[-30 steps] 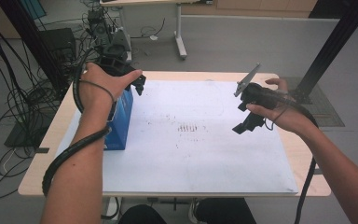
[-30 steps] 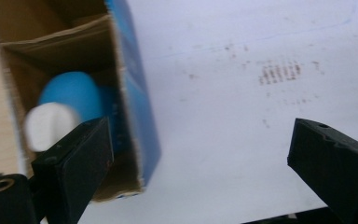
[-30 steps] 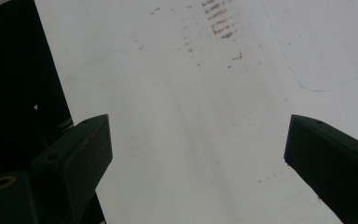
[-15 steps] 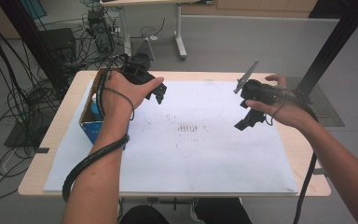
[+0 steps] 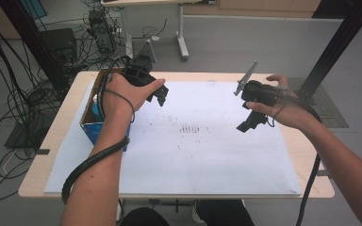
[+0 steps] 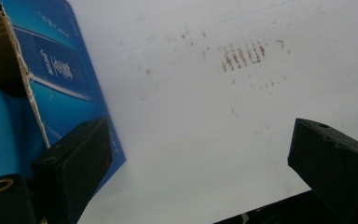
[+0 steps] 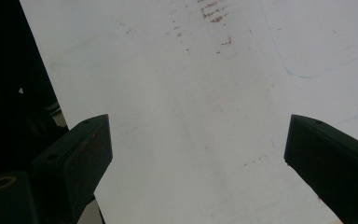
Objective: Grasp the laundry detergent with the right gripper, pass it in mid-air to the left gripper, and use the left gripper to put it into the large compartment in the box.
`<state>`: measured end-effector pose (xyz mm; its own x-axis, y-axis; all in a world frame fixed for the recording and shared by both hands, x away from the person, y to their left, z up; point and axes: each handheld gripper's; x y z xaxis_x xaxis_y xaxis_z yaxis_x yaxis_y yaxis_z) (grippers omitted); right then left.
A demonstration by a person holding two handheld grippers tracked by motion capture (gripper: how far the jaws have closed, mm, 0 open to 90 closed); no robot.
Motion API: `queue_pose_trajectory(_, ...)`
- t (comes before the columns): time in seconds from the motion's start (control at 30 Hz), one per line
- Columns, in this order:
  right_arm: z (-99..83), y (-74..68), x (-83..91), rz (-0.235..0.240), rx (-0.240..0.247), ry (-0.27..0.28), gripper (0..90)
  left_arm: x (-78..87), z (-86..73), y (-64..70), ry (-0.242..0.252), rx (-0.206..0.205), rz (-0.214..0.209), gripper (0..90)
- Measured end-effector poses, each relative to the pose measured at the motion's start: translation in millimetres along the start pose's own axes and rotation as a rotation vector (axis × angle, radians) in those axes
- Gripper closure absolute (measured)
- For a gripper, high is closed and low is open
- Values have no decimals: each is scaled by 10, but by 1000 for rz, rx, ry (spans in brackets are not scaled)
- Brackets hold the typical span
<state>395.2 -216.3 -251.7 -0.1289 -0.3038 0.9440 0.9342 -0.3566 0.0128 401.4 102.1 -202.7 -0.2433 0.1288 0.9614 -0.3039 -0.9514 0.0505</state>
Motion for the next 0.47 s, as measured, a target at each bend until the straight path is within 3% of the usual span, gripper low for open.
queue_pose_trajectory(0.47, -46, -54, -36, 2, 2, -18, 76, 48, -82, 20, 24, -2, -12, 67)
Point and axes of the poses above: each handheld gripper's, and its own axes: x roughly backward along the jaws, z roughly out of its top, y roughly to its right, and after that the axes turned 1 degree about y, right-handed
